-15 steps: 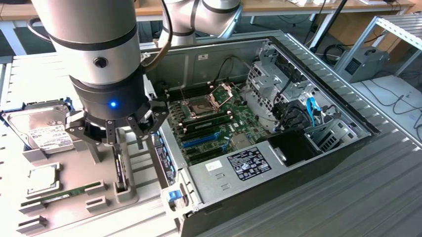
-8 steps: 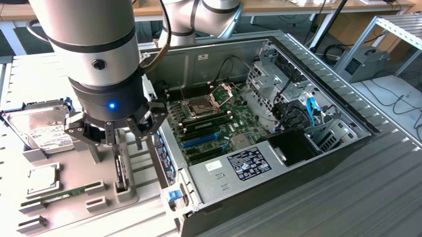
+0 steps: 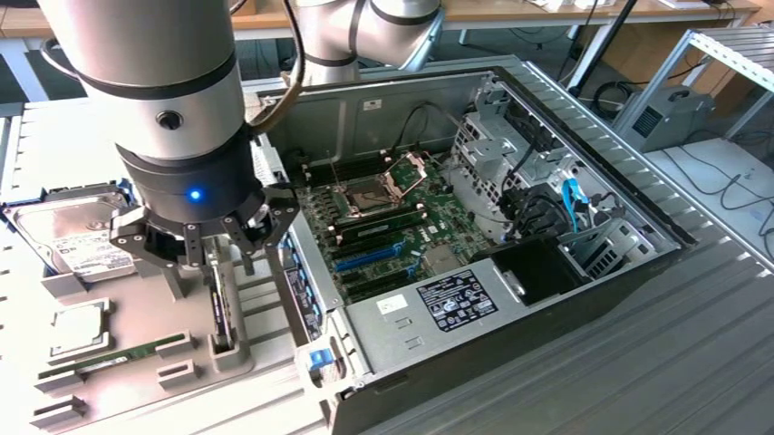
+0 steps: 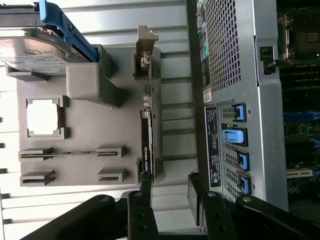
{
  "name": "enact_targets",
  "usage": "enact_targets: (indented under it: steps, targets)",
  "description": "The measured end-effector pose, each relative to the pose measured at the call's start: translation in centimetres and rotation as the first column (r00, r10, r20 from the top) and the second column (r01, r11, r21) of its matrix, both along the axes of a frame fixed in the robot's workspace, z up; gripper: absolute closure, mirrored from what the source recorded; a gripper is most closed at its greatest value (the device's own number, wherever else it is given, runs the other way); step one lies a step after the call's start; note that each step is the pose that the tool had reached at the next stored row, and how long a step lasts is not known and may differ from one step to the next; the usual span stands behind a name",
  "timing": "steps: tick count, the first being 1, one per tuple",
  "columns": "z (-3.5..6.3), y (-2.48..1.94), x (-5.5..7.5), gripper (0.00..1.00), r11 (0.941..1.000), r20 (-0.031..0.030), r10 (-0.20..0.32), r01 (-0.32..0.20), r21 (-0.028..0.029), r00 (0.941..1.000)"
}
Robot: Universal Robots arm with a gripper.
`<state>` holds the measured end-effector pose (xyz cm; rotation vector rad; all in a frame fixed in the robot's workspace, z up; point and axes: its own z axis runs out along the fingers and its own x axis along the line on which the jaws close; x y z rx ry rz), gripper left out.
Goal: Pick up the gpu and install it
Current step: 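Pick up the gpu and move the gpu toward the slot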
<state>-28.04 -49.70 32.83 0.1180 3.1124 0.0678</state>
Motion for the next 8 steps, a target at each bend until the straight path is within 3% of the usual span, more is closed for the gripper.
enact_targets:
  steps: [8]
  targets:
    - [-0.37, 0.52, -0.54, 0.58, 1.0, -0.0001, 0.0, 0.0, -0.0002, 1.0]
